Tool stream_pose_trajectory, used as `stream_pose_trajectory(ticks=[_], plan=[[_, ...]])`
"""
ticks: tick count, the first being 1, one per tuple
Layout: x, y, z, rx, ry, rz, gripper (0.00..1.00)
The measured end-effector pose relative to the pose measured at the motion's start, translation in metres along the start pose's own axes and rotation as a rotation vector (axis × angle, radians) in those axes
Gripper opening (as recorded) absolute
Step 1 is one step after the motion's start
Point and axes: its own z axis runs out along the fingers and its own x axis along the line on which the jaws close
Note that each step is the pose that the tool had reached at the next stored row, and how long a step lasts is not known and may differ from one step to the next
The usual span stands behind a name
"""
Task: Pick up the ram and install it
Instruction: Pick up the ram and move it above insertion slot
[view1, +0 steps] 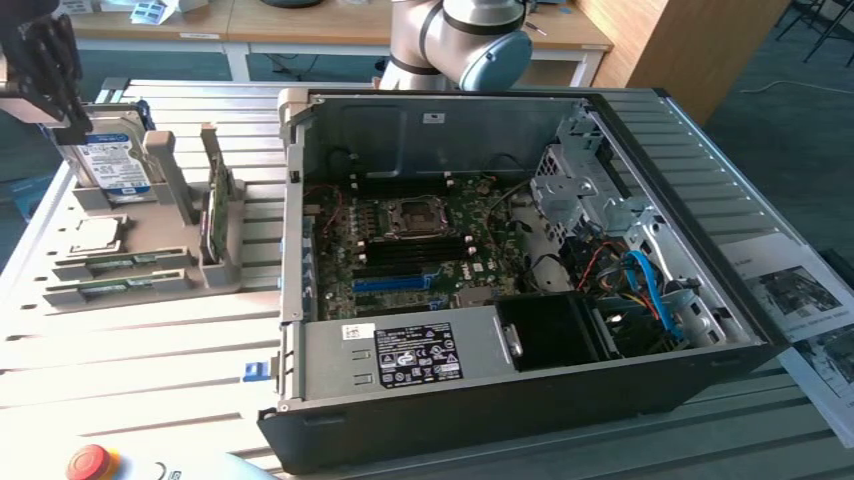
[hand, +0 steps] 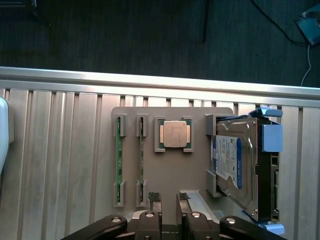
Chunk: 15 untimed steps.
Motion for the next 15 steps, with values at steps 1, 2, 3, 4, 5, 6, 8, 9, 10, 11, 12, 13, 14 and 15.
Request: stream_pose_trajectory(ticks=[1, 2, 3, 4, 5, 6, 8, 9, 10, 11, 12, 13, 14, 15], plan=[[0.0, 0.0, 0.0, -0.0001, 0.0, 0.0, 0.24], [0.0, 0.0, 0.0, 0.0, 0.0, 0.0, 0.3], [0.0, 0.0, 0.0, 0.0, 0.0, 0.0, 0.3], [0.0, 0.0, 0.0, 0.0, 0.0, 0.0, 0.3], [0.0, 0.0, 0.0, 0.0, 0.0, 0.0, 0.3], [0.0, 0.0, 0.0001, 0.0, 0.0, 0.0, 0.3], [0.0, 0.0, 0.0013, 0.0004, -0.0001, 0.0, 0.3], [0.0001, 0.0, 0.0019, 0.0, 0.0, 0.0, 0.3], [0.0001, 0.0001, 0.0027, 0.0, 0.0, 0.0, 0.3], [0.0002, 0.0001, 0.0036, 0.0, 0.0, 0.0, 0.3], [0.0003, 0.0002, 0.0047, 0.0, 0.0, 0.0, 0.3], [0.0004, 0.0003, 0.0059, 0.0, 0.0, 0.0, 0.3], [0.0006, 0.0003, 0.0072, 0.0, 0.0, 0.0, 0.3], [0.0007, 0.0004, 0.0087, -0.0001, 0.0, 0.0, 0.3]])
